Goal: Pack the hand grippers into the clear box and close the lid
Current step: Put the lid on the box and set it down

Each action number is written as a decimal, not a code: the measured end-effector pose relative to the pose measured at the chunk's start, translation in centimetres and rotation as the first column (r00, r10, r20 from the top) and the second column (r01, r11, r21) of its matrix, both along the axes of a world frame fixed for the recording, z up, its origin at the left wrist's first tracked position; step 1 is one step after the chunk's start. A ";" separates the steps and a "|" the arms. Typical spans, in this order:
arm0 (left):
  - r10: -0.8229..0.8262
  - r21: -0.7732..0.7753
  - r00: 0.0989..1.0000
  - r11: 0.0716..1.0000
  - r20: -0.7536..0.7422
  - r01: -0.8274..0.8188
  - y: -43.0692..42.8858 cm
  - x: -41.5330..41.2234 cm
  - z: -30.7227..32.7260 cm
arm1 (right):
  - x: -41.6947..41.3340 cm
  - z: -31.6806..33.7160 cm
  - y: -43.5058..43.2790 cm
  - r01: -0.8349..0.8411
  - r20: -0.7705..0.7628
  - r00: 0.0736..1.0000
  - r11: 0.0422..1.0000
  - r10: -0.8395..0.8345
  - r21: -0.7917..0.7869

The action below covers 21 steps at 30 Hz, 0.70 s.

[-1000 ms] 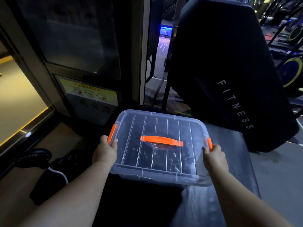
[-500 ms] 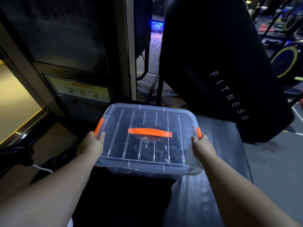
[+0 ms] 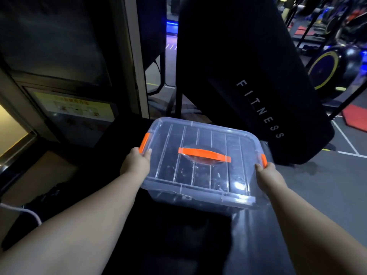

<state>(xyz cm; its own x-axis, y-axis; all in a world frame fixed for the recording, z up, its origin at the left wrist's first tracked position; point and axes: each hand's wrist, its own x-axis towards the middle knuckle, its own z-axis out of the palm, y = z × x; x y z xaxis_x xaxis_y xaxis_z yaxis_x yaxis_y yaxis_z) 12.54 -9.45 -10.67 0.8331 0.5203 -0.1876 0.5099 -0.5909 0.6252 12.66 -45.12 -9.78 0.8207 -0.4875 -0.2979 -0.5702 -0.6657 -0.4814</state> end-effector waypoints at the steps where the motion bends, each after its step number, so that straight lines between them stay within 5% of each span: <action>1: -0.012 0.003 1.000 1.000 0.001 0.012 -1.0 0.4 0.0 | 0.0 0.0 -0.9 0.011 0.000 1.000 1.000 -0.011 -0.004; 21: -0.021 0.098 0.993 0.995 -0.112 0.032 -5.0 1.1 0.4 | 1.5 -0.5 -4.8 0.012 -0.005 1.000 1.000 -0.012 -0.004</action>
